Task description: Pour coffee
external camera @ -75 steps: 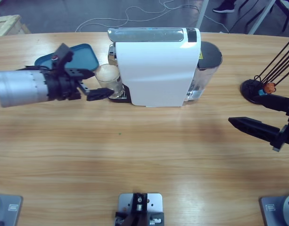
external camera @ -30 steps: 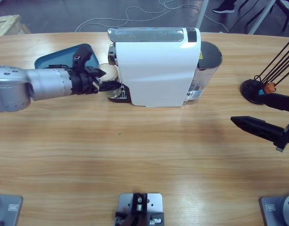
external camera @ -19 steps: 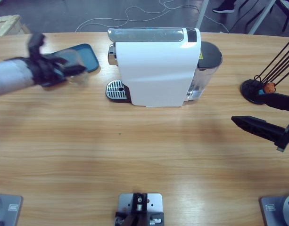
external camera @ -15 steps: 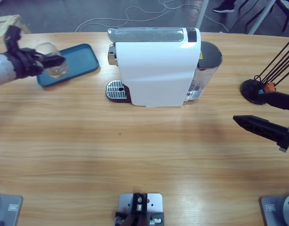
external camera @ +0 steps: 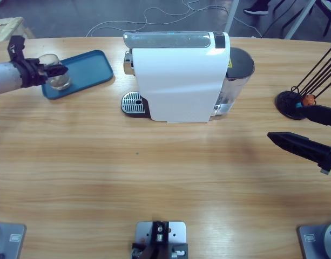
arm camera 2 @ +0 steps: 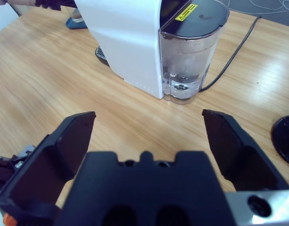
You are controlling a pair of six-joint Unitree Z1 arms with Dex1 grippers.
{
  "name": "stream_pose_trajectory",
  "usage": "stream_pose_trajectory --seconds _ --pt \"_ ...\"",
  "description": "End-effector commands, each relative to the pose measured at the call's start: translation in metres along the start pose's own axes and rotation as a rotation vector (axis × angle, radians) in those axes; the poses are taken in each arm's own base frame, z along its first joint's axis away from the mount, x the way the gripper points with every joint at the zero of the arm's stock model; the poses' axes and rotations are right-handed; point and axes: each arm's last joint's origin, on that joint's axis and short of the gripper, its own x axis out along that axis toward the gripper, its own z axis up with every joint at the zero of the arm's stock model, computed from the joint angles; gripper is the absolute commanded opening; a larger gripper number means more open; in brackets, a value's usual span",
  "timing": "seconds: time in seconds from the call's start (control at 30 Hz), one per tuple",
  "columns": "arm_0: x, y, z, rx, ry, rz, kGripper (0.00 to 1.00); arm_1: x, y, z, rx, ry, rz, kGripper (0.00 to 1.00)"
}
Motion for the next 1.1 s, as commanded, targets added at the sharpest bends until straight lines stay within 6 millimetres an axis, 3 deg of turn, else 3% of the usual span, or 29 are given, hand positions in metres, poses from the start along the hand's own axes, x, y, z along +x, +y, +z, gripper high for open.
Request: stream_pose_trajectory --seconds 0.03,0.07,0.1,0.13,0.17,0.37,0.5,0.67,0.83,0.93,1.0,1.1 --pt "0.028 0.010 -0.010 -0.036 0.056 0.027 0.507 -0.004 0.000 -0.009 -0.021 -0.002 0.016 1.000" --pt "0.028 0.010 -0.010 -0.042 0.064 0.027 0.653 -0.004 0.000 -0.009 -0.021 -0.002 0.016 1.000" --pt "0.028 0.010 -0.011 -0.053 0.071 0.027 0.864 -0.004 0.000 -0.009 -0.021 -0.003 0.016 1.000" --pt "0.027 0.010 -0.011 -0.061 0.078 0.026 0.976 -0.004 0.000 -0.009 -0.022 -0.004 0.016 1.000" --pt "0.026 0.010 -0.012 -0.064 0.081 0.019 0.991 -0.005 0.000 -0.009 -0.023 -0.007 0.017 1.000" --pt "0.015 0.008 -0.018 -0.082 0.117 0.018 0.991 -0.006 0.000 -0.010 -0.023 -0.014 0.018 1.000" --pt "-0.011 0.005 -0.017 -0.084 0.099 0.026 0.991 -0.006 0.000 -0.010 -0.023 -0.013 0.017 1.000" --pt "-0.093 -0.003 -0.002 -0.085 0.032 0.043 0.991 -0.006 0.000 -0.010 -0.023 -0.010 0.017 1.000" --pt "-0.183 -0.022 0.018 -0.053 -0.054 -0.002 0.991 -0.003 0.000 -0.010 -0.023 0.001 0.016 1.000" --pt "-0.231 -0.043 0.010 0.009 -0.090 -0.126 0.991 -0.001 0.000 -0.009 -0.023 0.004 0.011 1.000" --pt "-0.234 -0.065 -0.008 0.096 -0.029 -0.302 0.991 -0.003 0.000 -0.010 -0.023 -0.001 0.016 1.000" --pt "-0.220 -0.082 -0.021 0.188 0.053 -0.400 0.991 -0.002 0.000 -0.010 -0.023 0.003 0.016 1.000"
